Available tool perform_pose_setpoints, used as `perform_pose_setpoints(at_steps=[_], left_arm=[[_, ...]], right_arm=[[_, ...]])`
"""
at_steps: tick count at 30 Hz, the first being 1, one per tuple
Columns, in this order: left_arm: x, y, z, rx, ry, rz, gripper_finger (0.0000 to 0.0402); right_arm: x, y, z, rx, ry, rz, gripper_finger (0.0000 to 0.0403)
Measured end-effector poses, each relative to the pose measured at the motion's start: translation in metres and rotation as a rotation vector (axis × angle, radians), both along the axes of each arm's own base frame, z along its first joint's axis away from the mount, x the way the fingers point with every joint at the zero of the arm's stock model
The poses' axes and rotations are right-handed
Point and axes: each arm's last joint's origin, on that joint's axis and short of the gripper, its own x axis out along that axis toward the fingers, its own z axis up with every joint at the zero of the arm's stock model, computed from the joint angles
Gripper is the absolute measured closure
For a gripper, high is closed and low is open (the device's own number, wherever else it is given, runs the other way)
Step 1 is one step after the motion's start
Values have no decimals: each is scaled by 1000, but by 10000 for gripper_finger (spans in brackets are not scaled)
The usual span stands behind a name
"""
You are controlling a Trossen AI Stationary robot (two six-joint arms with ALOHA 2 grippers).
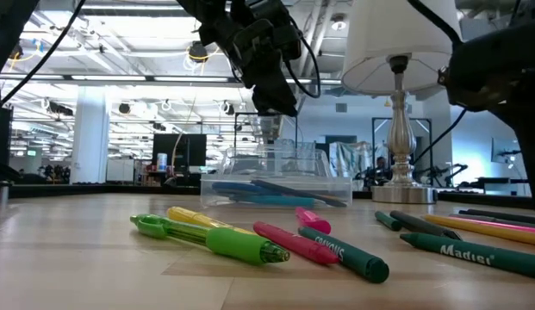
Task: Pick & place school supplies into a supply box
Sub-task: Put the black pen into the transparent supply box
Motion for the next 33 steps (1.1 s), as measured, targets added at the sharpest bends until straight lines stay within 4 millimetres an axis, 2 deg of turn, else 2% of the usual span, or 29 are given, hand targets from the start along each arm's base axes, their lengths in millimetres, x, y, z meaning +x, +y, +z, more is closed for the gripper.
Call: perform_pose_setpoints(at_steps=[19, 29, 33], left_arm=[[0, 0, 0, -9, 1, -3, 253], [-1, 0, 0, -11, 8, -2, 253], [-1, 0, -1, -11, 13, -2, 253]], right_arm=[[0, -2, 0, -27, -7, 9, 305], [4, 3, -17, -21, 30, 14, 305], [4, 3, -17, -7, 49, 13, 307]])
